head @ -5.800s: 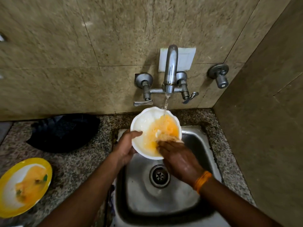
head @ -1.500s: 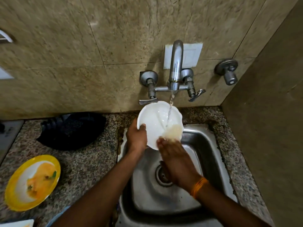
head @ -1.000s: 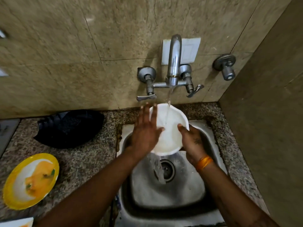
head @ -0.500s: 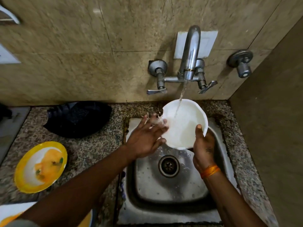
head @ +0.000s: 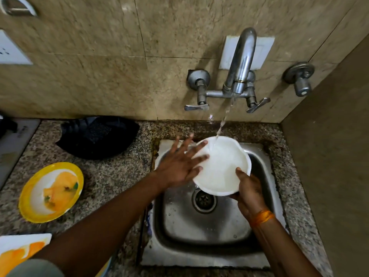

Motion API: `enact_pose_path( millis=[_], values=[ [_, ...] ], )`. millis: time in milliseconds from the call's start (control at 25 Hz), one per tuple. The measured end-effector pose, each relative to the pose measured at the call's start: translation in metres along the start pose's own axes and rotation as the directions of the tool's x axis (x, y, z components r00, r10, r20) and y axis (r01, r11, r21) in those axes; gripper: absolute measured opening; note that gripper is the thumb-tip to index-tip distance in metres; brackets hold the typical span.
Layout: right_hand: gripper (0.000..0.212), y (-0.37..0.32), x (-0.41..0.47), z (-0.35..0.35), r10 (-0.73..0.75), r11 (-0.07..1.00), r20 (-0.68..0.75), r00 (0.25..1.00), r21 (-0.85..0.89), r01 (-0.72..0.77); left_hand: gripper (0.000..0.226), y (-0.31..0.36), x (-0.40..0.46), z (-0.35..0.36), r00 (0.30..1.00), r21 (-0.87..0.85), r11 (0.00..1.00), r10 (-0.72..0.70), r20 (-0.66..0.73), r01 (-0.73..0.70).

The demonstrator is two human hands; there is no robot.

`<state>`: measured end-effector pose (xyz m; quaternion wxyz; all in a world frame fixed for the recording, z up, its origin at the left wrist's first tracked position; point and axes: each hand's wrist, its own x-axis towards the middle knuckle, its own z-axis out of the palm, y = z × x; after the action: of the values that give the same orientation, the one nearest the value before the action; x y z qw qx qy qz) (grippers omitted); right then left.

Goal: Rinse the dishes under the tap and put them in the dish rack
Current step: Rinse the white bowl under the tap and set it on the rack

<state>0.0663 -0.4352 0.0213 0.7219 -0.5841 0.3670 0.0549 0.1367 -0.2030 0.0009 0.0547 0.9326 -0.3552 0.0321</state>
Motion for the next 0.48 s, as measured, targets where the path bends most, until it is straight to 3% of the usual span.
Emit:
enact_pose_path(
  millis=[120, 200, 360, 480],
  values=[
    [0.010, 0.011, -0.007, -0.003, 0.137, 0.987, 0.096, 0.986, -0.100, -0.128, 0.066, -0.015, 0.030, -0.010, 0.993, -0.170, 0.981, -0.083, 0.081, 0.096],
    [0.018, 0.018, -0.012, -0.001, 0.181, 0.977, 0.155, 0.971, -0.139, -0.160, 0.065, -0.016, 0.051, -0.013, 0.986, -0.269, 0.961, -0.019, 0.168, 0.065],
    [0.018, 0.011, -0.011, 0.004, 0.153, 0.964, 0.207, 0.966, -0.248, -0.099, 0.032, 0.003, 0.069, -0.012, 0.962, -0.057, 0.965, 0.259, 0.084, -0.254],
    [0.019, 0.000, -0.007, 0.009, 0.077, 0.959, 0.194, 0.978, -0.283, -0.019, 0.030, 0.016, 0.080, -0.015, 0.856, 0.034, 0.855, 0.515, 0.045, -0.517]
  ],
)
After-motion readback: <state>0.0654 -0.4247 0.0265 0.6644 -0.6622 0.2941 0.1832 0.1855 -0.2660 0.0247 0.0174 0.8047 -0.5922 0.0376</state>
